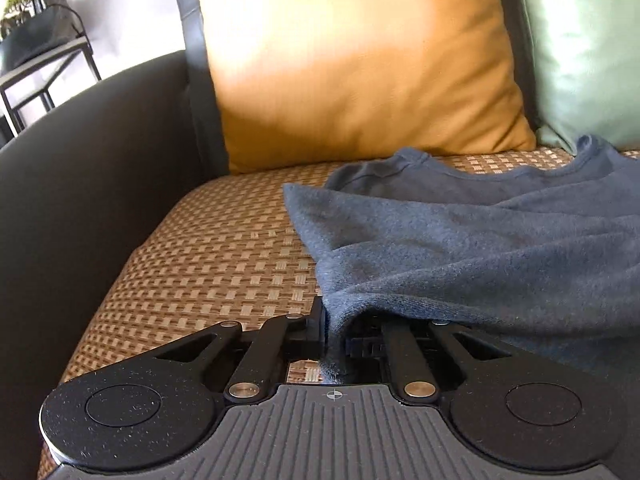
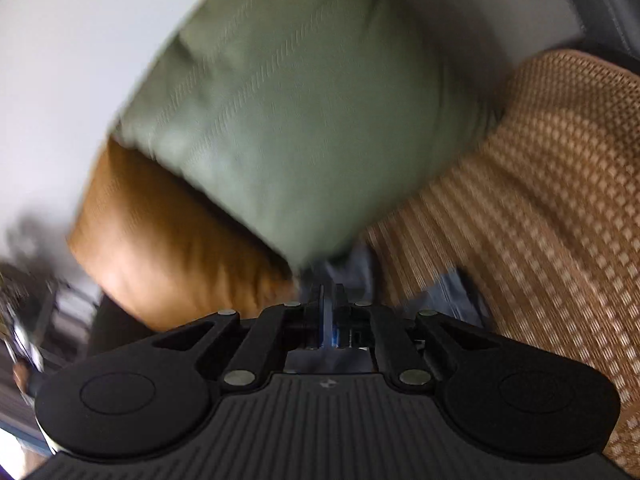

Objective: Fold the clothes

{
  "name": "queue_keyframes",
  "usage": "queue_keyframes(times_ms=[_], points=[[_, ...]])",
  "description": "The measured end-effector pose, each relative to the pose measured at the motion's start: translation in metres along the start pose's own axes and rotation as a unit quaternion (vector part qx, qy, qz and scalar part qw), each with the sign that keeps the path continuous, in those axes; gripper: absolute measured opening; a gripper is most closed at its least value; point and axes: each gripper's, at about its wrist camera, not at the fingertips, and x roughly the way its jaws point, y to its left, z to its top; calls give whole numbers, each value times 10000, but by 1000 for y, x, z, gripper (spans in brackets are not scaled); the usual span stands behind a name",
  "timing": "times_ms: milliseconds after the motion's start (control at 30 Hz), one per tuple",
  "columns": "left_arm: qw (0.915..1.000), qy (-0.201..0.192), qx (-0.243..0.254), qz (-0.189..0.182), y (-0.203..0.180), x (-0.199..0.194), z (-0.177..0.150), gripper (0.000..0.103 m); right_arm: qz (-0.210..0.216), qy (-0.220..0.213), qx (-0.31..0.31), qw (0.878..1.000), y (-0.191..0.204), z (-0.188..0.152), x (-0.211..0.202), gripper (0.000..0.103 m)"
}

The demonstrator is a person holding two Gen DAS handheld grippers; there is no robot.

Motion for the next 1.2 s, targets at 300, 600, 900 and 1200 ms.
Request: queue_keyframes(times_ms=[300,600,900,1200], points=[[9995,-70,259,144,-5,1,-8,3,-1412,296,-1309,9808,-26,-29,75,50],[9988,-236,360,252,-10,3,-12,3,-1785,159,-1477,9727,-59,-36,106,12],[9952,-367,821,373,-22,4,-21,21,-1342,-549,-953,9848,-84,-22,35,4],[9931,-97,1081,-451,30,-31,-13,68,-1398,-42,-654,9880,-105,-47,49,5]])
